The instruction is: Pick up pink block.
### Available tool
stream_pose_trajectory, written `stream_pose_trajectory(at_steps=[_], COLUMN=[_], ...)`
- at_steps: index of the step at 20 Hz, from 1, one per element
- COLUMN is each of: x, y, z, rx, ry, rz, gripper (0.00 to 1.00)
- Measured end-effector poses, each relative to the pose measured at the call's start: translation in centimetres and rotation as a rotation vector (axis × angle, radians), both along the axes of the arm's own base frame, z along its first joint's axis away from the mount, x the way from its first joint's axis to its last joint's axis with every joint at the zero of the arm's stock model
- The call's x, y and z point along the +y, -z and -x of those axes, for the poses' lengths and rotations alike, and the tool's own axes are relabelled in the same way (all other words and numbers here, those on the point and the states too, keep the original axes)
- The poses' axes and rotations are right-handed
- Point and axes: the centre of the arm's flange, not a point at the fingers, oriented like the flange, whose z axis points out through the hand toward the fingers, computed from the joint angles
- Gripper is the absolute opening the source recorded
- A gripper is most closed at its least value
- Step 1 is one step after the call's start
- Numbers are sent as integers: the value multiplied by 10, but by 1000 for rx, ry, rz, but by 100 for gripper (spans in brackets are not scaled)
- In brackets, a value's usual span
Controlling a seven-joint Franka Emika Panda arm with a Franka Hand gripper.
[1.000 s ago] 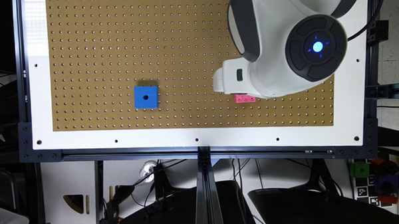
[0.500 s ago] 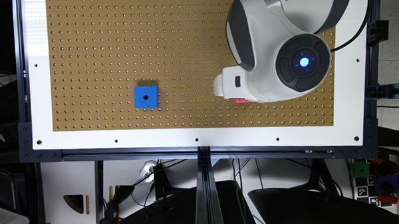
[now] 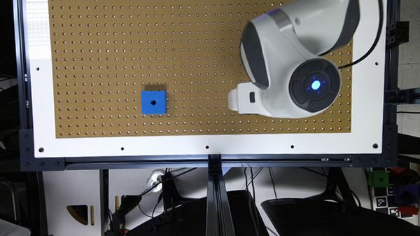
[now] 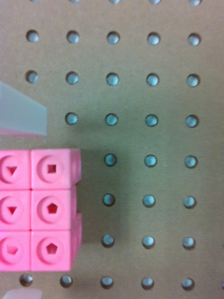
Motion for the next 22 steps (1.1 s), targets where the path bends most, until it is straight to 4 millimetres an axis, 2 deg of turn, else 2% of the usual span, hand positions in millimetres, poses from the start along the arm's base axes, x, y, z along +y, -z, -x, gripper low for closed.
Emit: stream_pose_trajectory(at_steps=[6,12,13,22], x=[1,1,2,-1], y=[14,16,15,13], z=[-2,-2,-2,-3], rx=[11,15,13,16], ry=[1,1,0,4], rz=[4,4,3,8], gripper=[100,100,0,0])
